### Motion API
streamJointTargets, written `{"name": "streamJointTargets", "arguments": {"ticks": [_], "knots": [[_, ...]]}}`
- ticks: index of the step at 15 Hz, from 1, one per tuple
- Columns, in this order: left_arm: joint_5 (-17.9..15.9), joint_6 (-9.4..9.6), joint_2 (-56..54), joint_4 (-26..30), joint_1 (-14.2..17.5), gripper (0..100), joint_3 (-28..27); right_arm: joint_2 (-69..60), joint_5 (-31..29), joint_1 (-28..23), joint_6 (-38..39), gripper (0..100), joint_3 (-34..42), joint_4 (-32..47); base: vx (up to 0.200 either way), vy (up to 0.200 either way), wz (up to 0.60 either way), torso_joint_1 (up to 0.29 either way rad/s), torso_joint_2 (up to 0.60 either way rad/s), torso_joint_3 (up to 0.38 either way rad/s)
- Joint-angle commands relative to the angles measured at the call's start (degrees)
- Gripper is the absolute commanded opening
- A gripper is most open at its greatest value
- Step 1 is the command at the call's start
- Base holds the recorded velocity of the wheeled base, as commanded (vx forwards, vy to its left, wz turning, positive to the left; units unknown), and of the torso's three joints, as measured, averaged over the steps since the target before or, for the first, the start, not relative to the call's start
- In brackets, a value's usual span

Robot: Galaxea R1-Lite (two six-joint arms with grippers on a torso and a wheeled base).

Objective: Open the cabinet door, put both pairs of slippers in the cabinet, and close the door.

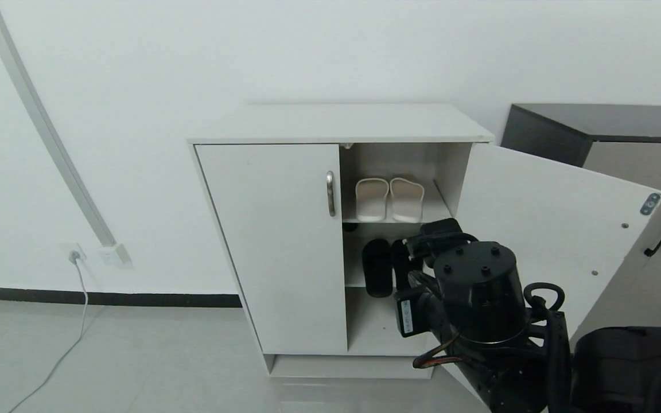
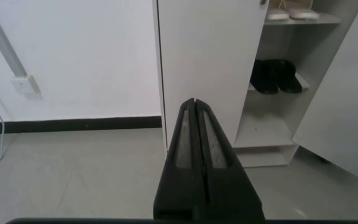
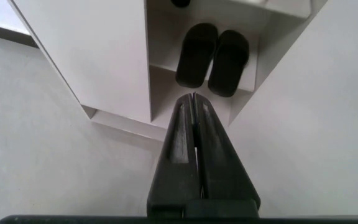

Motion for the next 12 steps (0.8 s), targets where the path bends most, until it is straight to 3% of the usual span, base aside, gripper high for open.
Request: {"name": "streamJointTargets", "arguments": {"ticks": [1, 12], "knots": [[-0.02, 0.06, 0.02, -0.01, 0.02, 0, 0.0, 0.17, 0.0, -0.16, -0.01, 0, 0.01, 0.0, 0.0, 0.0, 0.0, 0.134, -0.48, -0.339], [-0.11, 0.06, 0.02, -0.01, 0.02, 0, 0.0, 0.61, 0.08, -0.16, -0.45, 0, 0.71, 0.0, 0.0, 0.0, 0.0, 0.179, -0.49, -0.312]]}}
